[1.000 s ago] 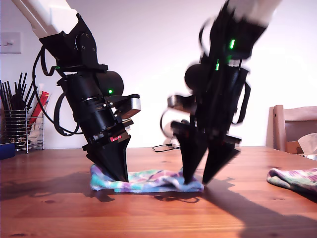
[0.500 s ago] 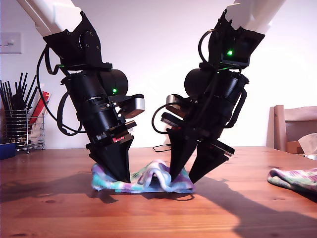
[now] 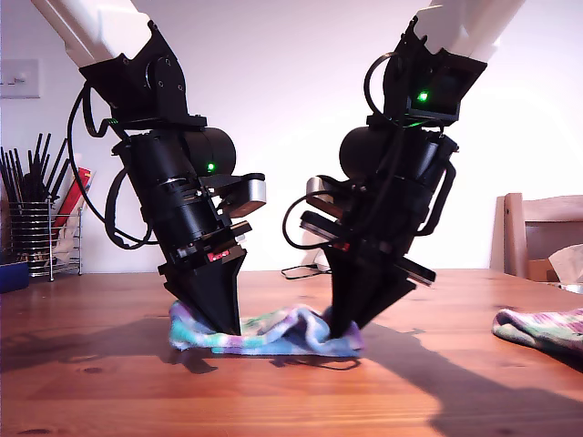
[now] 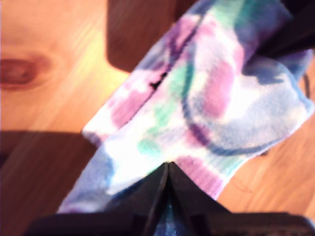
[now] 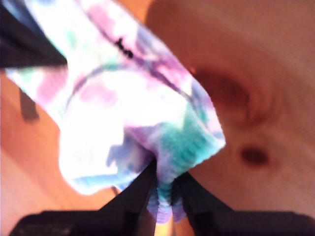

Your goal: Fold the socks in front of you. After folding them, place them to the right side.

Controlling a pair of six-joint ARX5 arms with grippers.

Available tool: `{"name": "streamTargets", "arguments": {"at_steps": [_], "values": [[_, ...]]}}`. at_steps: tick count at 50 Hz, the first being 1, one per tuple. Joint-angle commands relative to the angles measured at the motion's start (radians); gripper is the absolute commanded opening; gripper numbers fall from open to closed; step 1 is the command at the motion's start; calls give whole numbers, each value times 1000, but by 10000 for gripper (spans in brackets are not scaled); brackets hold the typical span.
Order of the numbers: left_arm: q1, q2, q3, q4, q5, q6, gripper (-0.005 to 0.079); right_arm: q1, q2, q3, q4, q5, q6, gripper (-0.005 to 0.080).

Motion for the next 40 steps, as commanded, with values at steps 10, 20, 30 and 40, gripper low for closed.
{"name": "streamTargets", "arguments": {"at_steps": [10, 20, 30, 40], "values": [[-24, 82, -65, -12, -5, 4, -11, -19, -6, -2, -68, 29, -18, -13], [-12, 31, -38, 9, 50, 2, -11, -24, -18, 48, -134, 50, -21, -13], [-7, -33, 9, 33, 99, -6, -11, -32, -23, 115, -217, 96, 10, -13], [-7, -75, 17, 98, 124, -52, -10, -59, -64, 186, -281, 170, 44, -12]]}}
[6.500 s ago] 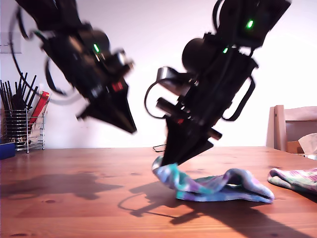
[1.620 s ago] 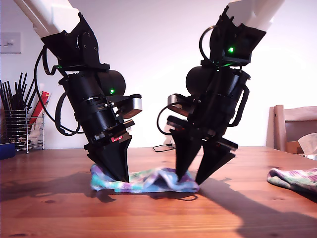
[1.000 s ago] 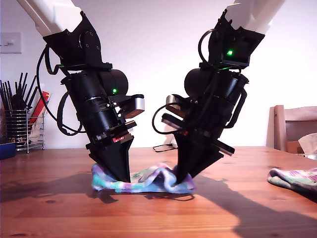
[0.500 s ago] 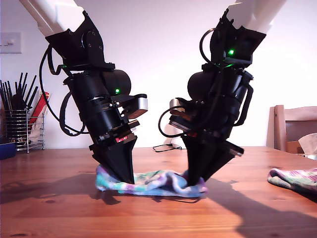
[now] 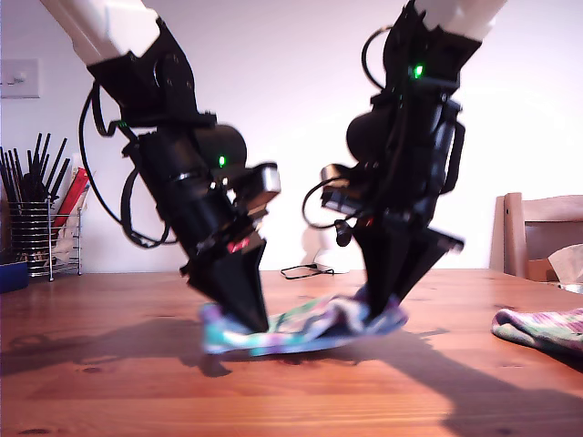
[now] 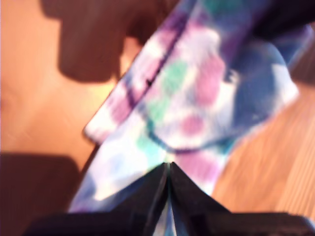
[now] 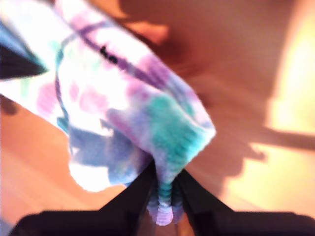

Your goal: Fold the socks in front of you. After folding them, place them to the right side.

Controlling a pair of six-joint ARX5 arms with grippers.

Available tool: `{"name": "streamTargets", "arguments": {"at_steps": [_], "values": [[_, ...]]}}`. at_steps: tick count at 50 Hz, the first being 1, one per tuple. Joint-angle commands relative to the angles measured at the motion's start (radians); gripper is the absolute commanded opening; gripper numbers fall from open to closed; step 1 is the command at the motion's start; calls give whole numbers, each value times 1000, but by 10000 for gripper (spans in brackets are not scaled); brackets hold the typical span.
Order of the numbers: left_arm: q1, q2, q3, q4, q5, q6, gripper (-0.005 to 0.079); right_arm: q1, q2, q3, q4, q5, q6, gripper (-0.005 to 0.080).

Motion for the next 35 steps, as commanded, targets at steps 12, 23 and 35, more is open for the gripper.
{"name": "streamTargets", "arguments": {"at_steps": [12, 23, 35], "values": [[4, -62, 18, 118, 8, -95, -8, -40, -98, 40, -83, 87, 27, -13], [-11, -64, 18, 155, 8, -124, -8, -67, -134, 40, -109, 127, 81, -13], [-34, -64, 18, 195, 8, -150, -8, -87, -150, 40, -112, 233, 186, -13]]}}
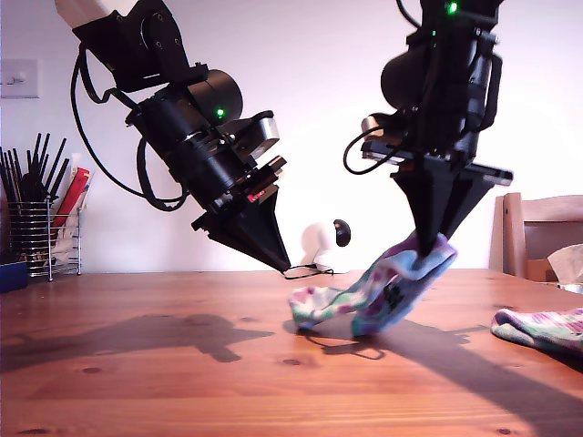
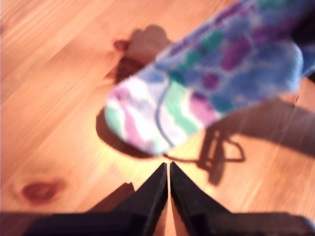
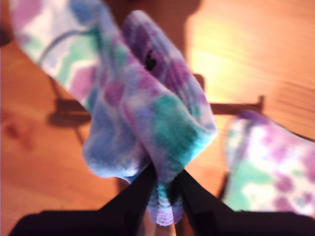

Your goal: Fold the socks in front of you. After folding them, place them to the right side.

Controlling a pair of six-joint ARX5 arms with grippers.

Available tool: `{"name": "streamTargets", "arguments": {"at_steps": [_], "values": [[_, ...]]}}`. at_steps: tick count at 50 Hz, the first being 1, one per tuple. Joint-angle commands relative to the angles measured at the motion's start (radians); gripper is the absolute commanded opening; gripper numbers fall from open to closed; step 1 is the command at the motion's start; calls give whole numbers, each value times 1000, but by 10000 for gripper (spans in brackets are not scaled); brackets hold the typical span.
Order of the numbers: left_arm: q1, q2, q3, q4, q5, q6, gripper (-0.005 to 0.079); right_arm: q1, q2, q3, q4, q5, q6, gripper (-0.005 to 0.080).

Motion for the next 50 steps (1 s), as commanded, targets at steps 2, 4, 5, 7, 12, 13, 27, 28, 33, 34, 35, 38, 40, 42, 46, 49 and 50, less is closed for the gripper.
{"name": "streamTargets", "arguments": {"at_steps": [2, 4, 5, 7, 12, 13, 27, 28, 33, 34, 35, 38, 40, 42, 46, 49, 50], "values": [[-14, -10, 2, 16, 2, -4, -8, -11, -42, 4, -2, 58, 54, -13], [-17, -10, 2, 21, 2, -4, -8, -13, -45, 4, -1, 84, 79, -13], [-19, -10, 2, 23, 2, -4, -8, -15, -47, 4, -2, 95, 97, -12], [-20, -10, 2, 27, 2, -4, -8, -19, -50, 4, -8, 111, 120, -13], [-21, -10, 2, 39, 2, -7, -8, -23, -65, 4, -33, 151, 174, -13], [-21, -10, 2, 43, 2, -15, -9, -23, -69, 4, -36, 161, 183, -13], [-21, -10, 2, 53, 2, -29, -9, -24, -135, 4, -122, 248, 318, -12], [-21, -10, 2, 54, 2, -29, -9, -24, -141, 3, -122, 246, 332, -12], [-21, -10, 2, 52, 2, -29, -9, -24, -160, 2, -128, 248, 360, -12], [-21, -10, 2, 51, 2, -29, -9, -24, -163, 2, -129, 247, 363, -12], [-21, -10, 2, 50, 2, -29, -9, -24, -166, 2, -127, 247, 366, -12], [-21, -12, 2, 43, 2, -29, -9, -24, -185, -6, -110, 251, 382, -12], [-21, -13, 2, 40, 1, -29, -9, -21, -199, -14, -91, 249, 392, -12], [-21, -13, 2, 37, 1, -29, -9, -18, -216, -24, -80, 250, 402, -12], [-21, -14, 2, 36, 1, -29, -9, -18, -253, -52, -79, 257, 414, -12], [-21, -14, 2, 33, 1, -29, -9, -18, -292, -85, -80, 270, 427, -12], [-21, -14, 2, 31, 1, -29, -9, -18, -304, -97, -79, 272, 435, -12]]}}
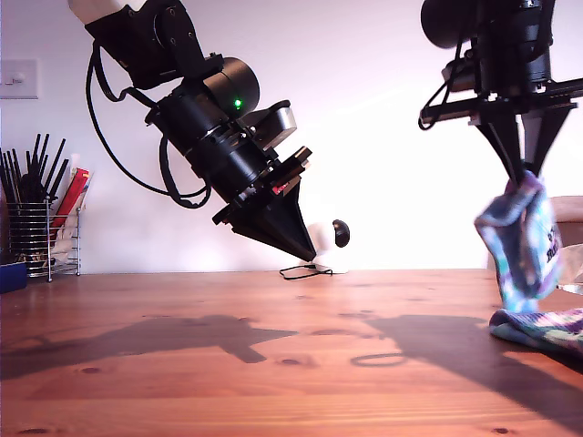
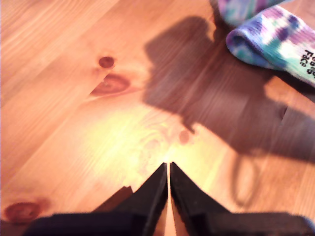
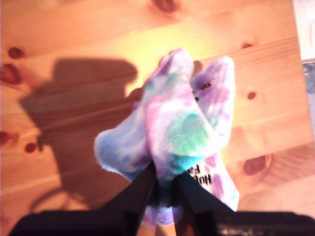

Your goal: Fold the socks in front of you. After folding them, place them to the right side.

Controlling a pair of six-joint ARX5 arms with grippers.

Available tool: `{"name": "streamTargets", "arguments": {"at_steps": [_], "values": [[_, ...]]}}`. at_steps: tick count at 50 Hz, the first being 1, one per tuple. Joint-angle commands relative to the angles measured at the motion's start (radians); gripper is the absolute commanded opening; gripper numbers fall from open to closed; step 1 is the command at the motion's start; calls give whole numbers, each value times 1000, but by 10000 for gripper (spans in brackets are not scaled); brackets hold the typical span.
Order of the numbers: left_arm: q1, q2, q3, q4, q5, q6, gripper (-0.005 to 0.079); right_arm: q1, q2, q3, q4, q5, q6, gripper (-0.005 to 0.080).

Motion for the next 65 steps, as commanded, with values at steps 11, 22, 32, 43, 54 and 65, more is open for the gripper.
{"name": "streamTargets", "arguments": {"at_steps": [11, 22, 32, 43, 54, 65], "values": [[-3, -14, 2, -15, 2, -3, -9, 5, -235, -217, 132, 17, 85, -12], [-3, -14, 2, -32, 2, -3, -9, 5, -406, -451, 358, 18, 188, -12], [-3, -14, 2, -40, 2, -3, -9, 5, -484, -581, 575, 24, 195, -12], [-3, -14, 2, -44, 2, -3, -9, -10, -486, -640, 735, 3, 160, -12], [-3, -14, 2, -39, 2, -2, -9, -74, -475, -665, 838, -66, 124, -12], [-3, -14, 2, -36, 2, 5, -9, -109, -475, -765, 986, -151, 112, -12]]}}
